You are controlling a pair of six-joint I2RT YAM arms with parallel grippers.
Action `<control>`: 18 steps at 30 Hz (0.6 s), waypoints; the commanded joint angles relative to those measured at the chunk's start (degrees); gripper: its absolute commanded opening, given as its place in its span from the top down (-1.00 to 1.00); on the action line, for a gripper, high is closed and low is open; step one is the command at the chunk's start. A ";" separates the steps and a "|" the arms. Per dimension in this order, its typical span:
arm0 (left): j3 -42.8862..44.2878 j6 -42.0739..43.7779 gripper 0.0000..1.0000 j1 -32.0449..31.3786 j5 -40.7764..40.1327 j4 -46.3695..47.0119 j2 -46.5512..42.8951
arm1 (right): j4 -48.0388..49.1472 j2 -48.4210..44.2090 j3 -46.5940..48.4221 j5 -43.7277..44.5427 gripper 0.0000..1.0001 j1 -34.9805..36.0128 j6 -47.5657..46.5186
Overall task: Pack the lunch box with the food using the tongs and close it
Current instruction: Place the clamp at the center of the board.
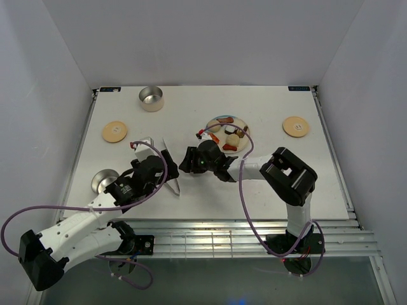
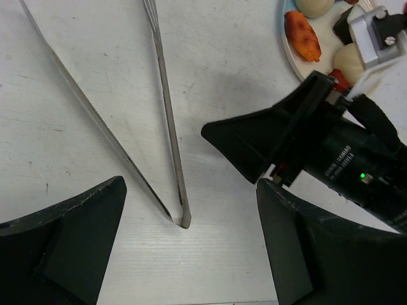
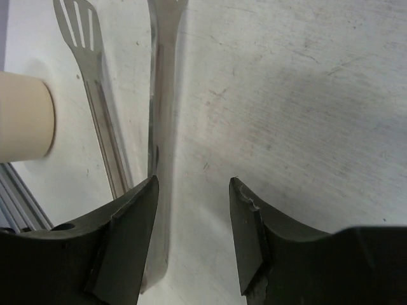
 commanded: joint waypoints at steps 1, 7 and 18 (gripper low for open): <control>0.08 -0.55 -0.86 2.79 3.29 1.61 2.09 | -4.29 -6.96 2.65 0.60 -0.09 -0.13 -6.54; 1.14 -10.93 -0.93 4.38 3.02 -3.49 7.97 | -22.32 -21.88 3.62 5.61 -0.17 -3.64 -14.97; 8.52 -16.72 -0.96 8.34 8.99 -9.11 18.62 | -36.84 -41.78 -6.38 7.37 -0.25 -5.85 -25.00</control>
